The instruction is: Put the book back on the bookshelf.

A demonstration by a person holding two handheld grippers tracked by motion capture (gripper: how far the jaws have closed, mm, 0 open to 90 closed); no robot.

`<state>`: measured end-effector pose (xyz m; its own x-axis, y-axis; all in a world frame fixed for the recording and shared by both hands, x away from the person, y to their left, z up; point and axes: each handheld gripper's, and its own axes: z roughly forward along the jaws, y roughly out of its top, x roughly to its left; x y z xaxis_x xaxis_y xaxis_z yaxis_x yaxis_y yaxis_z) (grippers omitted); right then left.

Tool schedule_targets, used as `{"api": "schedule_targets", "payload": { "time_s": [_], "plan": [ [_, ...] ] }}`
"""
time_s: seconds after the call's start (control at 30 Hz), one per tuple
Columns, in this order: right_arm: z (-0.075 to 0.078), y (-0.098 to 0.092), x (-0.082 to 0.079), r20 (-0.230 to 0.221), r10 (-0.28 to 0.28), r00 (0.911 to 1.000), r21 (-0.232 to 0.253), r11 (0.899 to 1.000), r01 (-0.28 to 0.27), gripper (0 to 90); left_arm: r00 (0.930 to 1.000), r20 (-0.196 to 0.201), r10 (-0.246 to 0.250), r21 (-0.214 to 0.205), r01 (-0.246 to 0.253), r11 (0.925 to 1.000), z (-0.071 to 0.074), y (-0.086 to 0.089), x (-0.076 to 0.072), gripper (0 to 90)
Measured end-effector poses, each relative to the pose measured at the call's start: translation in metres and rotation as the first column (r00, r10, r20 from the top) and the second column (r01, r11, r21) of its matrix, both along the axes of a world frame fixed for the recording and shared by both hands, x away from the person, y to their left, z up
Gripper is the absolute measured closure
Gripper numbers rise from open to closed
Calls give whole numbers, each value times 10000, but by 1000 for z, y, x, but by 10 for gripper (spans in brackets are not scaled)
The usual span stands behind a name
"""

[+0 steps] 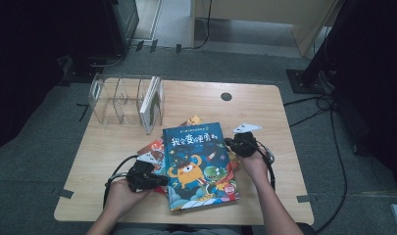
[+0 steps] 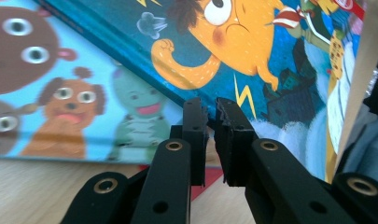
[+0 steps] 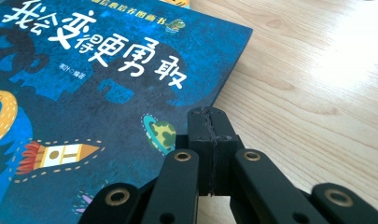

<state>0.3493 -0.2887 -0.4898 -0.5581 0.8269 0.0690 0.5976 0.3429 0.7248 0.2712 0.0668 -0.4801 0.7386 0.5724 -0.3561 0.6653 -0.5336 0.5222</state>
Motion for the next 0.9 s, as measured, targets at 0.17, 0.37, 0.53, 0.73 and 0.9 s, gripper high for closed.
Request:
{"api": "schedule_targets", "payload": {
  "time_s": [0.17, 0.37, 0.53, 0.73, 0.9],
  "plan": [
    [-1, -4, -1, -143, -117, 9998, 7, 9999, 117, 899, 9999, 85, -143, 40, 142, 9999, 0, -10, -3, 831],
    [-4, -5, 0, -117, -254, 9996, 7, 9997, 254, 900, 9991, 269, -340, 38, 340, 9994, 1, -18, -9, 820],
    [-4, -2, 2, -499, -656, 9966, 383, 9970, 676, 900, 9994, 126, -330, -228, 332, 9992, 1, -16, -11, 821],
    [-4, 11, 3, -159, -462, 9988, 96, 9989, 464, 900, 9990, 119, -439, -314, 442, 9985, 3, -15, -16, 824],
    [-3, 16, 5, -106, -229, 9997, 7, 9997, 229, 900, 9985, 296, -466, -258, 474, 9985, 3, -16, -21, 829]
  ]
}}
